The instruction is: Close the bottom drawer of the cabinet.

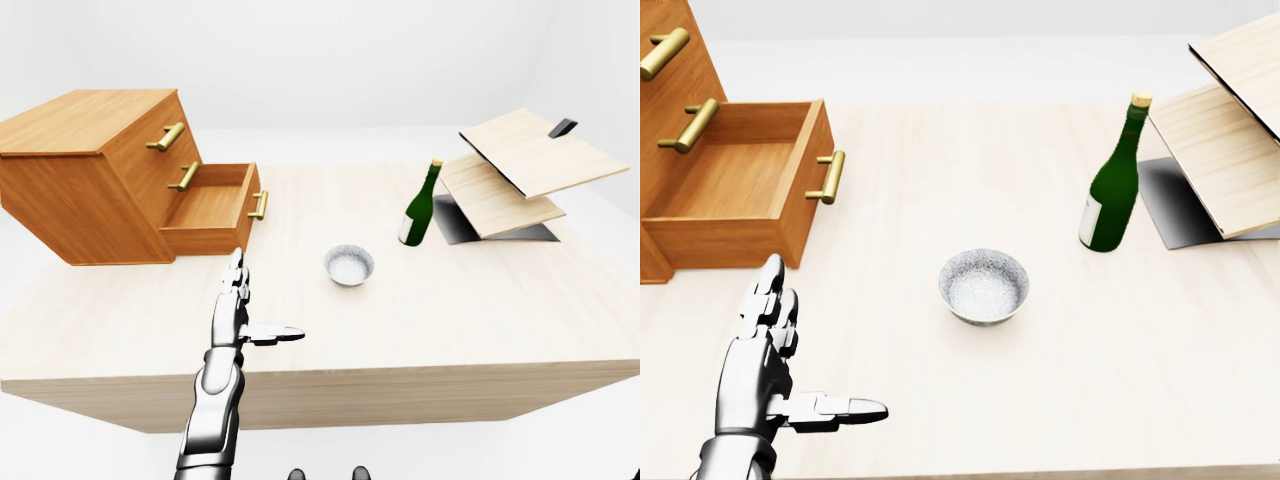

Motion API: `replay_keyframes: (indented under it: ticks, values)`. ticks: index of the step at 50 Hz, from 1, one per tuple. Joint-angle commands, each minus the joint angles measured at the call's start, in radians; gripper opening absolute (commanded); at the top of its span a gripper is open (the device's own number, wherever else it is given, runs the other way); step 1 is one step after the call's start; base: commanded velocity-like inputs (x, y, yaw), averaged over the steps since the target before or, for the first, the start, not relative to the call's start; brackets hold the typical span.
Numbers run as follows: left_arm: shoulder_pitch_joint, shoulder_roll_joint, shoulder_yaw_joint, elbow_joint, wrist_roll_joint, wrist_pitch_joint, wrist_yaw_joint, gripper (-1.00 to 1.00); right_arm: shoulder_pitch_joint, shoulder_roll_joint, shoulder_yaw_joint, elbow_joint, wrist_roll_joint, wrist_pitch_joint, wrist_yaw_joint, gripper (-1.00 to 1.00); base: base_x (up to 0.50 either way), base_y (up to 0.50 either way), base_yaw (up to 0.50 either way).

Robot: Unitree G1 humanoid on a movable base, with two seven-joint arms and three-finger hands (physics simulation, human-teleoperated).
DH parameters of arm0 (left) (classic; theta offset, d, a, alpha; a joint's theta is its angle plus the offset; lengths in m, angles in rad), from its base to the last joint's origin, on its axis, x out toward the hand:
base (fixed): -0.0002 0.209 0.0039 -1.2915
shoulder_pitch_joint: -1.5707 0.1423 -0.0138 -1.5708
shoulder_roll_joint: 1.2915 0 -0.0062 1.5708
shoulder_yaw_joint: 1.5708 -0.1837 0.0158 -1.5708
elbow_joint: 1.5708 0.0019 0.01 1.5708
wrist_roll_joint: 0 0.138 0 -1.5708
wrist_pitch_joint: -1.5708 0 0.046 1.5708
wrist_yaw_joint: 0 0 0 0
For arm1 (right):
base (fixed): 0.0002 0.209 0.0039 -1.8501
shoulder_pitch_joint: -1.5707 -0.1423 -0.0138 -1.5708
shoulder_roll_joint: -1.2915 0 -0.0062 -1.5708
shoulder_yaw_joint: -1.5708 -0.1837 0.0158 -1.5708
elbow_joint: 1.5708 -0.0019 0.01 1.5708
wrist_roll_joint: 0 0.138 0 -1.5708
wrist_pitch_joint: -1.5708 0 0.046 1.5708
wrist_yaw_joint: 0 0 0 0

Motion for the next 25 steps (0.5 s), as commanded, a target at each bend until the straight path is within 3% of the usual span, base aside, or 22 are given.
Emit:
replay_keyframes:
  ticks: [1,6,10,25]
  values:
    - [-0.001,-0.001,-0.001,-0.004,0.000,0.004,0.001,1.00,0.002,-0.016,-0.028,-0.009,0.044,0.000,-0.011,1.00,0.30,0.00,0.00]
    - [-0.004,0.000,0.000,0.010,0.000,-0.006,0.001,1.00,0.006,-0.016,-0.025,-0.006,0.043,0.000,-0.008,1.00,0.32,0.00,0.00]
    - [0.001,0.000,-0.001,-0.008,-0.001,0.007,0.000,1.00,0.009,-0.015,-0.028,-0.009,0.049,0.000,-0.007,1.00,0.33,0.00,0.00]
    - [0.001,-0.001,-0.002,0.000,-0.001,0.000,0.000,1.00,0.011,-0.022,-0.047,-0.015,0.077,0.000,-0.016,1.00,0.34,0.00,0.00]
